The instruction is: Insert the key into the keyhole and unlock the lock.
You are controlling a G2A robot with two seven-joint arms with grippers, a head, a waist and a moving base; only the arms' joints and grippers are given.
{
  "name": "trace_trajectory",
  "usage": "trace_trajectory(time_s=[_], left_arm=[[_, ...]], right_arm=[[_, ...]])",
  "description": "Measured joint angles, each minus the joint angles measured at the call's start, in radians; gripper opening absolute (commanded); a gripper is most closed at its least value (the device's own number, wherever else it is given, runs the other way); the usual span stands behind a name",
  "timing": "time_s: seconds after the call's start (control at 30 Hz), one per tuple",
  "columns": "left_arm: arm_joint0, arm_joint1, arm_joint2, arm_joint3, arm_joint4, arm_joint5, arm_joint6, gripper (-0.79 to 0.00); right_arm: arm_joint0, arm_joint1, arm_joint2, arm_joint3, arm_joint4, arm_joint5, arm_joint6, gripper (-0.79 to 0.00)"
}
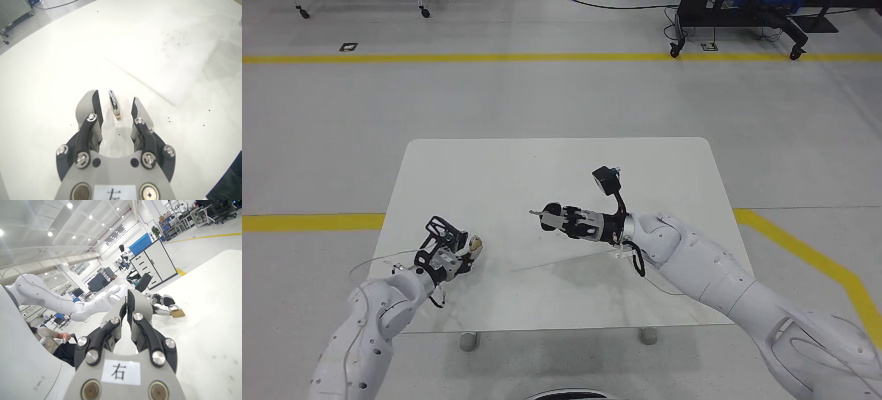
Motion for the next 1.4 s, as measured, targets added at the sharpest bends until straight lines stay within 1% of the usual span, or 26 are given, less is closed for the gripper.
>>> trace_trajectory(time_s=[0.03, 0.07, 0.13, 0.37, 0.47, 0.53, 0.63, 0.7, 0.8, 0.87, 0.9, 1.4], left_arm=[[-0.007, 0.000, 0.005, 0.004, -0.003, 0.000, -0.011, -0.680], [-0.012, -0.001, 0.009, 0.007, -0.005, 0.001, -0.021, -0.785], [-0.020, -0.001, 0.013, 0.009, -0.012, 0.005, -0.027, -0.785], [-0.022, 0.000, 0.011, 0.015, -0.036, 0.004, 0.001, -0.785], [-0.026, 0.000, 0.005, 0.025, -0.063, -0.015, 0.021, -0.785], [-0.031, 0.001, 0.003, 0.038, -0.105, -0.055, 0.036, -0.785], [-0.050, 0.000, -0.005, 0.078, -0.246, -0.138, 0.044, -0.785], [-0.078, -0.001, -0.008, 0.123, -0.384, -0.173, 0.008, -0.785], [-0.131, -0.003, 0.010, 0.165, -0.559, -0.172, -0.092, -0.785], [-0.156, -0.004, 0.027, 0.169, -0.623, -0.161, -0.151, -0.785], [-0.160, -0.004, 0.030, 0.169, -0.635, -0.159, -0.170, -0.785], [-0.159, -0.004, 0.030, 0.168, -0.631, -0.159, -0.160, -0.785]], right_arm=[[0.000, 0.000, 0.000, 0.000, 0.000, 0.000, 0.000, -0.785], [0.000, 0.000, 0.000, 0.000, 0.000, 0.000, 0.000, -0.785], [0.000, 0.000, 0.000, 0.000, 0.000, 0.000, 0.000, -0.785], [0.000, 0.000, 0.000, 0.000, 0.000, 0.000, 0.000, -0.785], [0.000, 0.000, 0.000, 0.000, 0.000, 0.000, 0.000, -0.785], [0.000, 0.000, 0.000, 0.000, 0.000, 0.000, 0.000, -0.785], [0.000, 0.000, 0.000, 0.000, 0.000, 0.000, 0.000, -0.785], [0.000, 0.000, 0.000, 0.000, 0.000, 0.000, 0.000, -0.785], [0.000, 0.000, 0.000, 0.000, 0.000, 0.000, 0.000, -0.785], [0.000, 0.000, 0.000, 0.000, 0.000, 0.000, 0.000, -0.785], [0.000, 0.000, 0.000, 0.000, 0.000, 0.000, 0.000, -0.785], [0.000, 0.000, 0.000, 0.000, 0.000, 0.000, 0.000, -0.785]])
